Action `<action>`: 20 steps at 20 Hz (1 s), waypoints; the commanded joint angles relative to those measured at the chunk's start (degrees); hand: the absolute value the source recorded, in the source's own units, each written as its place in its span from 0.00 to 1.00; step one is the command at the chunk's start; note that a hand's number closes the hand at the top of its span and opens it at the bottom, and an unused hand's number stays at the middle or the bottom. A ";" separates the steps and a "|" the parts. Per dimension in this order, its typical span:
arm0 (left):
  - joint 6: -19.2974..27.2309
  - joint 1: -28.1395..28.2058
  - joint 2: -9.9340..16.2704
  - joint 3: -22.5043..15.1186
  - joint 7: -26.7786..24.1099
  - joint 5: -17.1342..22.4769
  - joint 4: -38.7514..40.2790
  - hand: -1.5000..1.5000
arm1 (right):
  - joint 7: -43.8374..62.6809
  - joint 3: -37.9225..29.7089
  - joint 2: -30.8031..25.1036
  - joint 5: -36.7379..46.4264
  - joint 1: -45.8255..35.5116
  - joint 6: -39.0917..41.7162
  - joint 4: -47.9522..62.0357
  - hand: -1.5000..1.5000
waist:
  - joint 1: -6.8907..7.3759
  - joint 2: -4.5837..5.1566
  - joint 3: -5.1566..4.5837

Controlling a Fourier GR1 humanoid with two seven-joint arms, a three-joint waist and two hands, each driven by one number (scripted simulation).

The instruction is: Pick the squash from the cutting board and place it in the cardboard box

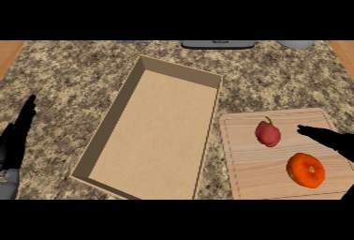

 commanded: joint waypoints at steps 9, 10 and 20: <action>-2.90 -0.94 -3.13 3.25 1.48 -3.89 -0.88 0.50 | -0.71 -4.77 6.20 2.23 1.63 7.72 -6.59 0.00 | -0.06 -0.02 -0.01; -1.04 -1.41 -4.61 2.57 0.11 -5.14 1.11 0.50 | -2.09 -3.87 7.70 3.29 -0.59 5.87 -4.70 0.00 | 0.02 0.02 -0.01; -2.00 2.76 -6.00 4.02 -0.81 -6.63 -3.43 0.50 | 6.75 -5.68 7.22 7.20 6.29 13.29 -17.02 0.00 | 0.06 -0.08 -0.02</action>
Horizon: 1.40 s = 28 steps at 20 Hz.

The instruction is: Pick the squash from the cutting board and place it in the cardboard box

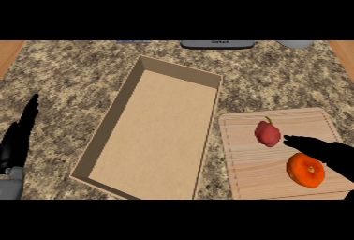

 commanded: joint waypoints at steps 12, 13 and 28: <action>-2.25 4.01 -1.86 2.07 -0.20 -1.74 -3.39 0.50 | 0.18 0.95 10.35 13.79 -1.02 -15.70 6.28 1.00 | 0.35 -0.01 0.04; -3.99 0.57 -0.18 4.21 -1.69 -0.63 -0.04 0.50 | 1.89 0.44 11.06 14.31 -6.94 -13.43 9.72 1.00 | 0.40 0.10 0.01; -3.65 0.13 -2.50 3.12 0.06 -3.44 -1.35 0.50 | -3.20 0.07 15.51 21.71 -25.57 -24.98 19.96 1.00 | 1.49 0.31 0.03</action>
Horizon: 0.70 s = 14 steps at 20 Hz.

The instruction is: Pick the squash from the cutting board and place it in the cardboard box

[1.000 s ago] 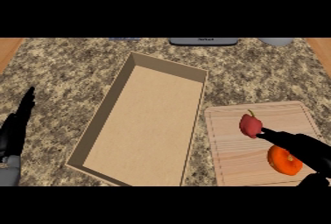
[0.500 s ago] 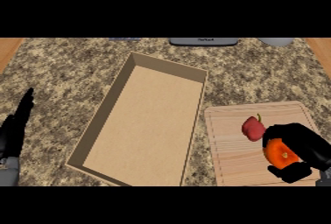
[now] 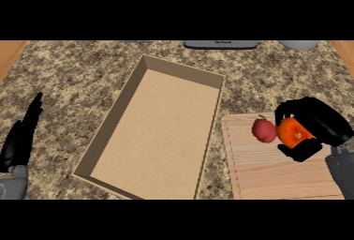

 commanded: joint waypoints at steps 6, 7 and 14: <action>-0.55 -0.95 0.79 1.49 -0.19 -0.52 1.10 0.50 | -4.88 -5.87 1.92 -5.55 -11.28 -1.97 -0.16 1.00 | -0.80 -0.09 0.07; -1.64 2.16 0.72 1.99 -0.31 1.12 -2.29 0.50 | -4.79 -6.36 2.23 -6.45 -11.28 -1.99 -2.43 1.00 | -0.49 -0.27 0.08; 0.06 -0.67 -1.61 0.40 0.19 -1.73 0.95 0.50 | -1.74 -3.16 7.38 -10.61 -17.33 5.40 -8.99 1.00 | -0.75 -0.13 0.04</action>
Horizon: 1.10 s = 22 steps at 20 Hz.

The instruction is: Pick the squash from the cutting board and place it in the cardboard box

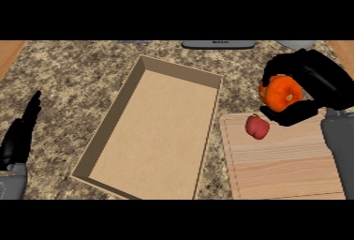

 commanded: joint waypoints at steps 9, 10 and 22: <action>-0.92 0.42 -1.00 0.23 -0.32 -0.42 0.37 0.50 | 21.65 5.16 16.86 -7.31 -9.82 11.85 -6.71 1.00 | 0.29 -0.01 -0.01; -1.53 -0.21 0.30 1.72 0.07 0.56 0.48 0.50 | 26.53 6.22 19.49 -8.76 -9.77 14.08 -12.30 1.00 | -0.06 -0.20 -0.02; -0.91 -2.68 -1.62 -0.20 2.80 -2.17 0.00 0.50 | 38.10 15.64 22.72 -19.36 -28.79 -3.23 15.82 1.00 | 1.05 0.23 -0.01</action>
